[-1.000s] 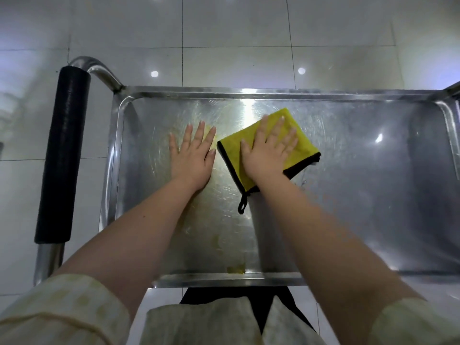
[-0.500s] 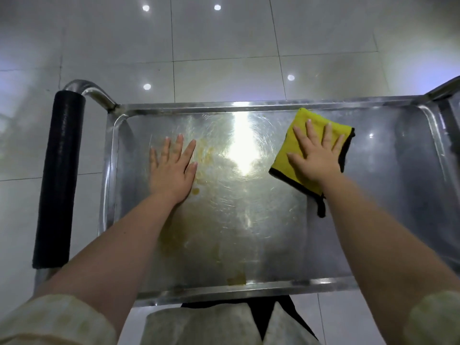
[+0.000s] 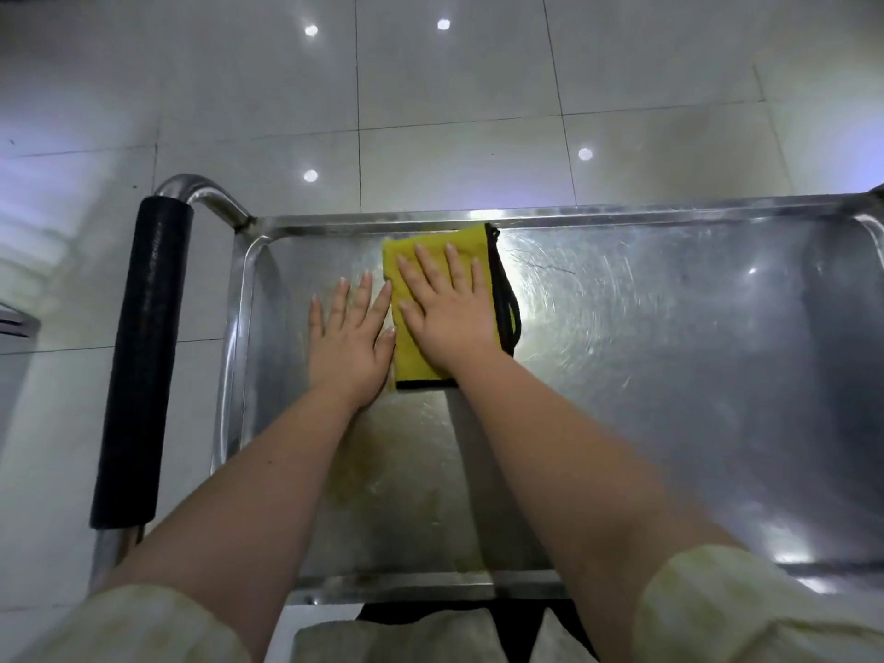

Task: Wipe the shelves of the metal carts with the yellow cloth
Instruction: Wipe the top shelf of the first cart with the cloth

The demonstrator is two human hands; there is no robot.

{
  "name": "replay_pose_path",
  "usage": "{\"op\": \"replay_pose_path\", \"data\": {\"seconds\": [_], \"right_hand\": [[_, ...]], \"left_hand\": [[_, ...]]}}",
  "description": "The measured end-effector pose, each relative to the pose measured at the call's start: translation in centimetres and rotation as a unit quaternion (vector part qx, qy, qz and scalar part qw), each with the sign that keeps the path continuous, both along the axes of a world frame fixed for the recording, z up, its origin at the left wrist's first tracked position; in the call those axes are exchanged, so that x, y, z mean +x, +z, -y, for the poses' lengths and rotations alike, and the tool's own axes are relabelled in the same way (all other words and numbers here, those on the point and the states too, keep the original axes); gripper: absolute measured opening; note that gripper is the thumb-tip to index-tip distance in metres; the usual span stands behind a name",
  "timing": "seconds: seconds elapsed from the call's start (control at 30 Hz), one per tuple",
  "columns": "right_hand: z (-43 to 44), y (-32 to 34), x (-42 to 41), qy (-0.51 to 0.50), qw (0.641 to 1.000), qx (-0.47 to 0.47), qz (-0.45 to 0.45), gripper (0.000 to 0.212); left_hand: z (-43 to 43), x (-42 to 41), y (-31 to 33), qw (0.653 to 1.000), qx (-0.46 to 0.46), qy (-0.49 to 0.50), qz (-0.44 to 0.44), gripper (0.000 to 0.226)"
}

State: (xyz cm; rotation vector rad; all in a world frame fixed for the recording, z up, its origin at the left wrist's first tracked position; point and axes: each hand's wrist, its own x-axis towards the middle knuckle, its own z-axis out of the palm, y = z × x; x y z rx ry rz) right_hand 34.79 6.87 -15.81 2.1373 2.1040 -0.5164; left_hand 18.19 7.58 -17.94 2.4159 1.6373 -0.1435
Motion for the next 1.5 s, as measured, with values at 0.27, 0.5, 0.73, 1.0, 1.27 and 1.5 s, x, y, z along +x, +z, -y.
{"op": "replay_pose_path", "data": {"seconds": [0.27, 0.5, 0.73, 1.0, 1.27, 1.5], "right_hand": [[5.9, -0.4, 21.5, -0.258, 0.965, 0.009, 0.048, 0.065], [4.1, 0.2, 17.7, -0.303, 0.950, -0.024, 0.067, 0.061], [0.6, 0.5, 1.5, -0.021, 1.000, -0.006, 0.020, 0.060], [5.9, -0.5, 19.5, -0.194, 0.980, 0.020, 0.030, 0.070], [9.4, 0.1, 16.4, -0.251, 0.966, -0.007, 0.063, 0.062], [9.9, 0.5, -1.1, 0.031, 0.999, -0.030, 0.005, 0.058]], "left_hand": [[0.1, 0.5, -0.1, 1.000, -0.001, -0.001, 0.002, 0.059], [0.1, 0.8, 0.0, 1.000, -0.007, -0.002, -0.021, 0.056], [0.1, 0.5, 0.0, 1.000, -0.002, 0.003, -0.008, 0.059], [0.2, 1.0, 0.2, 1.000, -0.012, 0.012, -0.009, 0.056], [0.5, 0.8, 0.0, 1.000, -0.018, 0.013, -0.022, 0.055], [0.6, 0.6, 0.0, 1.000, 0.001, 0.016, -0.005, 0.054]]}}
